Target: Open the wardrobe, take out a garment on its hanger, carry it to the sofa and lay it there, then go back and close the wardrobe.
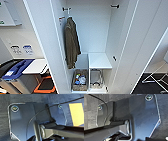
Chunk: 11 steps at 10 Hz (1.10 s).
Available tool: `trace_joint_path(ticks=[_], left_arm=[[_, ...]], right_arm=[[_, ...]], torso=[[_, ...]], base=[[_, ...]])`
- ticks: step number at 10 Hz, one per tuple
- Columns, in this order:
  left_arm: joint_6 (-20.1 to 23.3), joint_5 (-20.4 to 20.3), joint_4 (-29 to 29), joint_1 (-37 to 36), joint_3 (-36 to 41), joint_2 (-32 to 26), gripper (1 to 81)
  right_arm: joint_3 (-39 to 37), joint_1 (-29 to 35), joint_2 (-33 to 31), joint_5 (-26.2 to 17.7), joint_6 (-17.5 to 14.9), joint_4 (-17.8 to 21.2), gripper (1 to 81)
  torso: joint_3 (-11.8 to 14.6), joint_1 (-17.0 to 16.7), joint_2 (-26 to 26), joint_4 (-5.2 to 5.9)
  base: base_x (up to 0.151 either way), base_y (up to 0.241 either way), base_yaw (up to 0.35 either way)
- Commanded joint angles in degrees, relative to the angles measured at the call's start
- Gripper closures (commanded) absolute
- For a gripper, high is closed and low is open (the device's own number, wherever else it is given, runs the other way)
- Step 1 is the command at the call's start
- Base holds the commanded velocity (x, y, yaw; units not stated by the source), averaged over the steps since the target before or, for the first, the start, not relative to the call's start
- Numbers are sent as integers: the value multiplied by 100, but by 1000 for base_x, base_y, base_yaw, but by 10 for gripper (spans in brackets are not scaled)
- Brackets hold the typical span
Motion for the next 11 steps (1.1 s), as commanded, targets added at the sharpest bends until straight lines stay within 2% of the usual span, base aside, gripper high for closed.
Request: trace_joint_path(ticks=[1, 11], left_arm=[[-17, 224, -20, 19, -541, 311, 10], [-17, 224, -12, 46, -586, 408, 10]], right_arm=[[10, 234, 73, -422, -6, 28, 10], [-52, 216, 91, -422, 12, 28, 10]], torso=[[0, 5, 0, 0], [2, 8, -9, 0]], base=[[0, 0, 0], [95, 0, 0]])
